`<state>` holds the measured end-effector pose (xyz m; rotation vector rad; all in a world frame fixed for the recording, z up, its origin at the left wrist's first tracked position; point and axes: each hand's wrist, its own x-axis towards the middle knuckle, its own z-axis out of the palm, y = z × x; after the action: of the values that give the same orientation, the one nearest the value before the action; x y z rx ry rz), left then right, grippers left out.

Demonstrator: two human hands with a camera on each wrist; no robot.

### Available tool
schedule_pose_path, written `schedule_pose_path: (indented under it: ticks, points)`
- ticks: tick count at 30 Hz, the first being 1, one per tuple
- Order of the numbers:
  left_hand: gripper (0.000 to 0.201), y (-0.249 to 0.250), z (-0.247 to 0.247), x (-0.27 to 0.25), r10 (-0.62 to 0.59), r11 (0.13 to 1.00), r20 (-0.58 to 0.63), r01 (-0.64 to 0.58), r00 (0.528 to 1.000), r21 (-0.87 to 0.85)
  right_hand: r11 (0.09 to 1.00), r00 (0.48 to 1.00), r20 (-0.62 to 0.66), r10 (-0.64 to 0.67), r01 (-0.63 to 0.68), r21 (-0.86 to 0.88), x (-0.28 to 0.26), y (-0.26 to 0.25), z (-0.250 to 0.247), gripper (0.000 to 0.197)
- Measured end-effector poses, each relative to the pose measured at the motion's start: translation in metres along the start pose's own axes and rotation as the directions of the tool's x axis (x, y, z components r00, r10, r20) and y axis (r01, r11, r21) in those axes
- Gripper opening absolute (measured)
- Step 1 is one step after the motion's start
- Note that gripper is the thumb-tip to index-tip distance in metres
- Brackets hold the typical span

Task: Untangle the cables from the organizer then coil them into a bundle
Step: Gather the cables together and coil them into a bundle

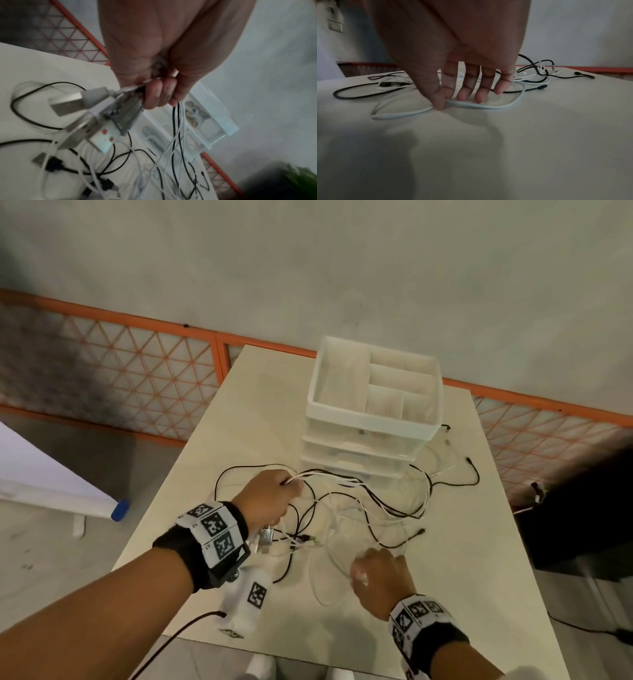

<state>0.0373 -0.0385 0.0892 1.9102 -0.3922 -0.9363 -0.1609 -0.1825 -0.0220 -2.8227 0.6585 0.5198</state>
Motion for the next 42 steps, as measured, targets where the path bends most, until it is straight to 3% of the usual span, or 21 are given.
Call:
schedule_pose_path:
  ticks: [4, 7, 9, 13, 17, 22, 26, 28, 30, 31, 33, 35, 37, 38, 40, 41, 42]
  points:
    - [0.024, 0.007, -0.015, 0.0, 0.028, 0.998, 0.052, -0.025, 0.998, -0.059, 0.914, 0.986, -0.168, 0.022, 0.048, 0.402, 0.0, -0.013, -0.047, 0.009]
    - [0.026, 0.013, -0.025, 0.003, 0.076, 0.984, 0.075, -0.063, 0.994, -0.165, 0.812, 0.906, -0.416, 0.073, 0.188, 0.553, -0.01, -0.023, -0.109, 0.009]
    - [0.023, 0.019, -0.025, 0.002, 0.105, 0.958, 0.109, -0.071, 0.989, -0.279, 0.726, 0.872, -0.483, 0.082, 0.28, 0.629, -0.019, -0.03, -0.144, 0.01]
    - [0.018, 0.029, -0.018, -0.005, 0.153, 0.897, 0.256, -0.026, 0.955, -0.441, 0.621, 0.819, -0.566, 0.097, 0.394, 0.677, -0.029, -0.041, -0.183, 0.017]
    - [0.02, 0.034, -0.01, -0.015, 0.179, 0.853, 0.365, 0.041, 0.914, -0.52, 0.594, 0.757, -0.629, 0.178, 0.427, 0.682, -0.025, -0.039, -0.197, 0.014]
    - [0.022, 0.04, -0.006, -0.019, 0.174, 0.819, 0.33, 0.049, 0.928, -0.571, 0.604, 0.695, -0.664, 0.277, 0.412, 0.683, -0.019, -0.023, -0.203, 0.012]
    - [0.021, 0.054, -0.01, -0.018, 0.211, 0.823, 0.215, -0.055, 0.954, -0.565, 0.588, 0.75, -0.618, 0.236, 0.396, 0.705, -0.022, -0.006, -0.202, 0.007]
    - [0.021, 0.066, -0.018, -0.021, 0.257, 0.821, 0.129, -0.146, 0.958, -0.552, 0.684, 0.787, -0.569, 0.239, 0.28, 0.674, -0.016, 0.015, -0.187, 0.01]
    - [0.022, 0.078, -0.028, -0.025, 0.318, 0.825, 0.062, -0.244, 0.946, -0.51, 0.811, 0.84, -0.442, 0.316, 0.002, 0.585, -0.007, 0.044, -0.158, 0.019]
    - [0.021, 0.082, -0.032, -0.026, 0.343, 0.838, 0.031, -0.291, 0.939, -0.461, 0.823, 0.856, -0.338, 0.391, -0.161, 0.544, -0.004, 0.057, -0.14, 0.019]
    - [0.022, 0.083, -0.04, -0.026, 0.379, 0.87, -0.016, -0.362, 0.925, -0.335, 0.725, 0.815, -0.104, 0.57, -0.439, 0.531, 0.0, 0.08, -0.107, 0.024]
    - [0.022, 0.079, -0.044, -0.024, 0.377, 0.901, -0.038, -0.376, 0.926, -0.217, 0.511, 0.754, 0.111, 0.647, -0.537, 0.672, 0.002, 0.088, -0.097, 0.028]
    - [0.022, 0.072, -0.042, -0.021, 0.321, 0.935, -0.05, -0.325, 0.946, -0.139, 0.335, 0.765, 0.153, 0.625, -0.441, 0.833, 0.008, 0.089, -0.11, 0.027]
    - [0.023, 0.068, -0.039, -0.019, 0.282, 0.95, -0.054, -0.286, 0.958, -0.127, 0.317, 0.798, 0.088, 0.596, -0.335, 0.887, 0.01, 0.088, -0.123, 0.025]
    - [0.025, 0.062, -0.031, -0.015, 0.199, 0.969, -0.065, -0.206, 0.978, -0.137, 0.341, 0.846, -0.191, 0.497, 0.012, 0.94, 0.01, 0.082, -0.158, 0.023]
    - [0.027, 0.059, -0.028, -0.014, 0.163, 0.975, -0.079, -0.173, 0.984, -0.141, 0.36, 0.818, -0.349, 0.457, 0.188, 0.914, 0.007, 0.075, -0.178, 0.019]
    - [0.03, 0.056, -0.025, -0.012, 0.134, 0.978, -0.098, -0.147, 0.986, -0.147, 0.408, 0.758, -0.493, 0.428, 0.325, 0.853, 0.002, 0.068, -0.199, 0.014]
